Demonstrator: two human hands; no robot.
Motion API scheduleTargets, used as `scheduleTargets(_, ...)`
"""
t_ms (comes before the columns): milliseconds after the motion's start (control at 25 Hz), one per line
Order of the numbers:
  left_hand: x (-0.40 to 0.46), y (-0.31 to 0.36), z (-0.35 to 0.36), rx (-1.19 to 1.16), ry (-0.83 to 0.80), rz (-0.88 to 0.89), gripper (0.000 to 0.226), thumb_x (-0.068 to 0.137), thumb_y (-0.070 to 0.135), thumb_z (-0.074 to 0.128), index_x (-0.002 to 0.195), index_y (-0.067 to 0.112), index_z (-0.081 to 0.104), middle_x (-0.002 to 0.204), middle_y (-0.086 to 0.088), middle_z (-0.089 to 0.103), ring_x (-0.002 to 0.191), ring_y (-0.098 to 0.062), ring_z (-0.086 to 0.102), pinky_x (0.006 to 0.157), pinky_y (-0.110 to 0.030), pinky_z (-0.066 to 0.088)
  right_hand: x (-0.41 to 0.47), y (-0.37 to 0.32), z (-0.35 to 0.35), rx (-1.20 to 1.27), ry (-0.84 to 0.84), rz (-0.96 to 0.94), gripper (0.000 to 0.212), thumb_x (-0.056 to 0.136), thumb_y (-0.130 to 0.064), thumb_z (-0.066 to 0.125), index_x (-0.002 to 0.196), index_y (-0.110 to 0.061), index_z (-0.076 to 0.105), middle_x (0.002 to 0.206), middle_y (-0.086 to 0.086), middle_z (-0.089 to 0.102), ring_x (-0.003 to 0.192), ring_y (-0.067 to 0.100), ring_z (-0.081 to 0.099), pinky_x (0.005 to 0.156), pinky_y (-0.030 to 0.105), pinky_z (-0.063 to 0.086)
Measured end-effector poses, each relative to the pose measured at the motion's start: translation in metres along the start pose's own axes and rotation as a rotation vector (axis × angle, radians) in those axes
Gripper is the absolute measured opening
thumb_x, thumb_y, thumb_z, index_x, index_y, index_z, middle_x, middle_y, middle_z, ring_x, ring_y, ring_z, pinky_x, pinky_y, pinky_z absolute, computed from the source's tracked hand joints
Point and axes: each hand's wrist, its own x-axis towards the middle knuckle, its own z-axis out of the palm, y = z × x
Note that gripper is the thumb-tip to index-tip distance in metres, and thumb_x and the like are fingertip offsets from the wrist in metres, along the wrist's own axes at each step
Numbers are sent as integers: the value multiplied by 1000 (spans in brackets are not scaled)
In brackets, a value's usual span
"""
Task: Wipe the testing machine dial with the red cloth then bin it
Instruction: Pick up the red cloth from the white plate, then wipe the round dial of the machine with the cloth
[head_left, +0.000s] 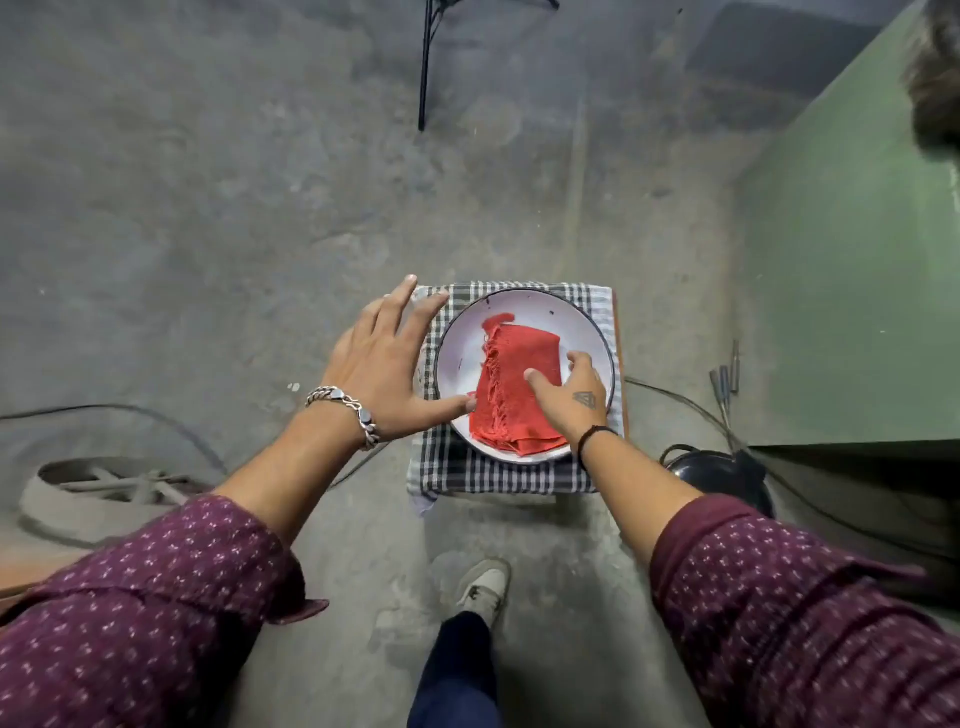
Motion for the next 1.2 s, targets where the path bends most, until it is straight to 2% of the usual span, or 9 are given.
scheduleTargets(120,7,-7,15,5,-1,-9,124,70,87,76,171,39,23,183,-3,13,162,-35,22,123,-60,35,12,0,19,68,53,120,70,95,-39,87,153,-12,58,151,16,67,138,39,64,115,47,54)
scheduleTargets(280,12,-7,25,22,3,-8,121,72,84,77,171,39,23,182,-2,13,163,-33,21,124,-59,36,16,-2,28,315,8,177,20,89,-28,92,97,-16,79,110,18,85,109,43,80,95,56,67)
scheduleTargets(360,13,-1,22,15,-5,10,121,72,82,78,171,40,23,183,-1,13,163,-32,20,124,-60,37,12,-4,20,454,-45,129,18,91,-23,89,102,-13,79,105,15,86,103,42,82,87,53,70)
scheduleTargets(520,24,32,-2,8,-18,80,125,69,85,77,172,41,21,183,0,11,164,-33,19,123,-61,38,-12,-31,-25,817,-66,21,20,88,-16,82,107,-18,81,95,-4,88,85,15,83,74,29,66)
scheduleTargets(680,33,95,-49,8,52,200,127,67,89,70,173,43,16,183,0,10,164,-34,19,122,-61,39,-33,-64,-108,923,12,-99,27,89,-13,84,115,-8,80,115,17,86,92,28,80,88,42,69)
scheduleTargets(840,36,177,-106,39,126,366,130,67,90,69,173,41,14,183,-3,11,163,-36,21,122,-58,40,-69,-85,-217,910,151,-227,23,103,-5,78,119,-19,71,112,6,86,96,21,81,91,41,67)
scheduleTargets(960,28,242,-140,45,173,495,133,63,94,62,173,43,8,183,-3,9,163,-37,20,124,-59,38,-109,-91,-296,900,255,-322,29,106,-4,75,127,-18,61,131,19,79,111,31,76,107,57,63)
scheduleTargets(1120,7,344,-193,18,267,663,134,62,96,64,171,50,-1,184,0,4,165,-35,15,126,-59,33,-174,-98,-404,889,402,-360,30,109,-9,73,132,-20,58,133,22,79,112,37,80,106,62,64)
scheduleTargets(1200,-57,471,-227,58,355,884,134,63,96,62,171,49,-1,184,0,3,165,-34,15,127,-57,32,-270,-57,-525,978,605,-434,34,108,-13,75,139,-14,60,133,21,80,120,42,79,108,62,63)
